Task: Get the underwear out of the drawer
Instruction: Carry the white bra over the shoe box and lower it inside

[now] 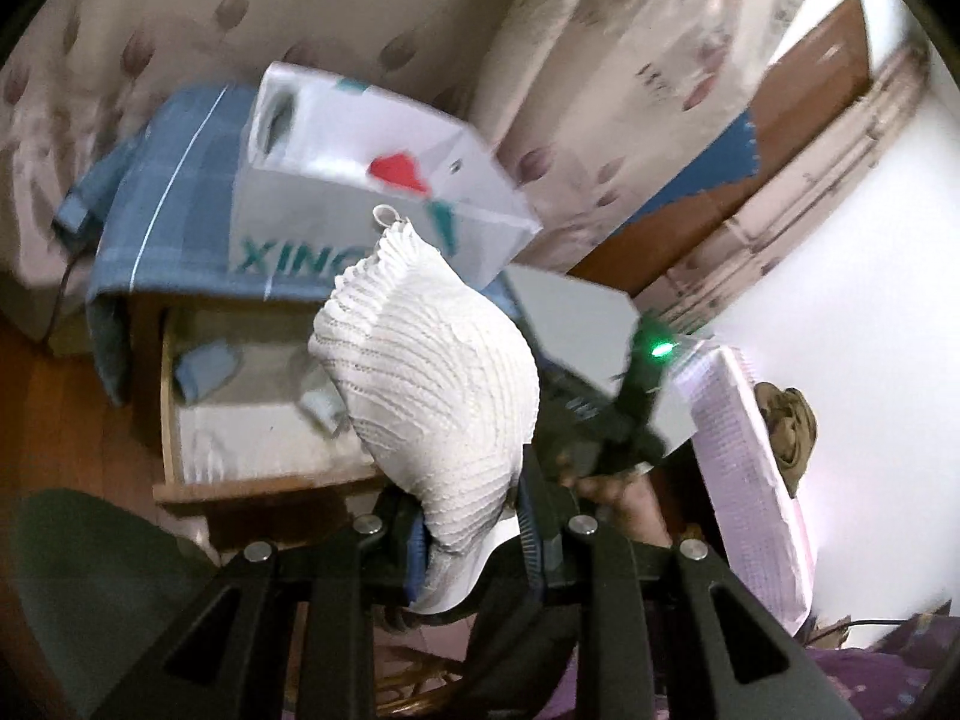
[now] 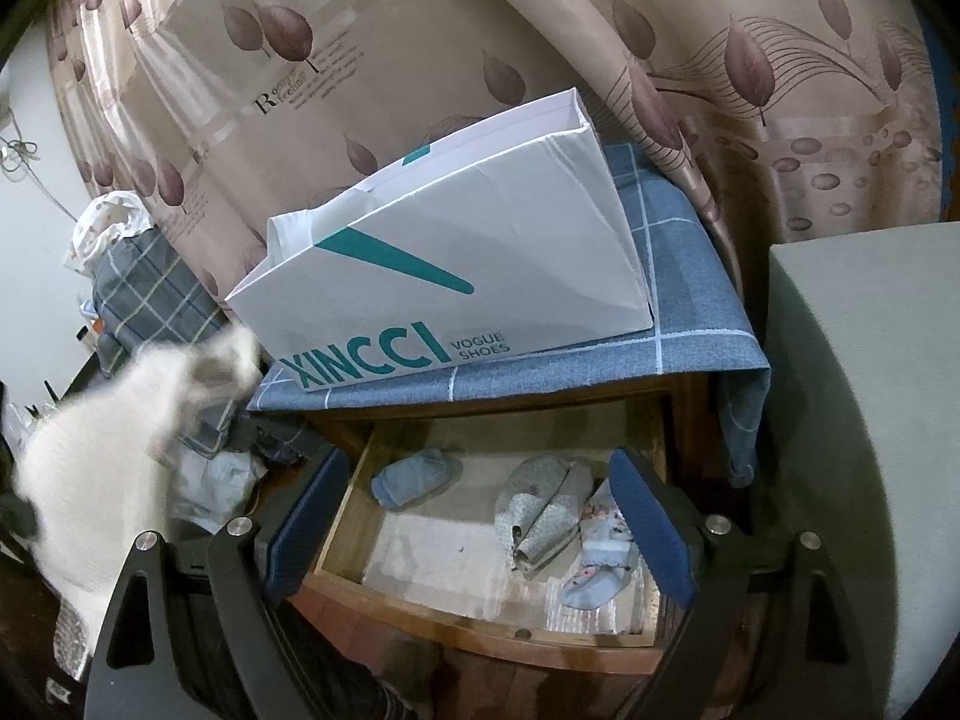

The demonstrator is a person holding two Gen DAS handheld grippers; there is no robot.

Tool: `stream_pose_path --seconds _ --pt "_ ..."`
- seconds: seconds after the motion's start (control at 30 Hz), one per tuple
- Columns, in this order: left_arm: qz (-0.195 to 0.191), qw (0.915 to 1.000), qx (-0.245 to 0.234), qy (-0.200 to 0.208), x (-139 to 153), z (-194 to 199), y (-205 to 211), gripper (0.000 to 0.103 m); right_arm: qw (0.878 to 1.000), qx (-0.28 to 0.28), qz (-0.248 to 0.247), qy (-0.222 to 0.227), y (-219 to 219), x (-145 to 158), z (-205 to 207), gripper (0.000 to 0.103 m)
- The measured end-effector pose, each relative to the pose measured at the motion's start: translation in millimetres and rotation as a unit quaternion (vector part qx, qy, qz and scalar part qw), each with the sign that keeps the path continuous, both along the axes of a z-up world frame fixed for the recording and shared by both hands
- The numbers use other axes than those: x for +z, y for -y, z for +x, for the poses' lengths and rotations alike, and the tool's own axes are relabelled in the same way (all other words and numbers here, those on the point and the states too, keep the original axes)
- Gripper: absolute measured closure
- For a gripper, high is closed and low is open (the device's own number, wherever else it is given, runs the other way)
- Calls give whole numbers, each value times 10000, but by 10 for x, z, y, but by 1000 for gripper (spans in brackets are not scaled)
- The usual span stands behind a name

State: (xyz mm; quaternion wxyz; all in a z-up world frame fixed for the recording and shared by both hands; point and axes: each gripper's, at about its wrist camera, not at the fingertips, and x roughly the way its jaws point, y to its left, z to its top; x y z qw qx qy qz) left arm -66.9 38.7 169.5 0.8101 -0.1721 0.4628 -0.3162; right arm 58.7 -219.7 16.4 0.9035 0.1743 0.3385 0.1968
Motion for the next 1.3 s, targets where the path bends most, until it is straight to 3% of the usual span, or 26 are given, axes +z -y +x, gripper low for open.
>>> stream_pose_path --seconds 0.27,0.57,1.0,1.3 --pt "-125 9986 -45 517 651 212 110 78 10000 12 11 20 1 11 -7 16" --pt "-35 9956 101 926 862 1011 319 78 10000 39 17 24 -22 9 4 16" --pt "466 9947 504 767 253 2363 585 78 9999 128 69 24 -34 16 10 16" --pt "692 9949 604 426 -209 2796 608 78 9998 194 72 -2 -50 11 21 16"
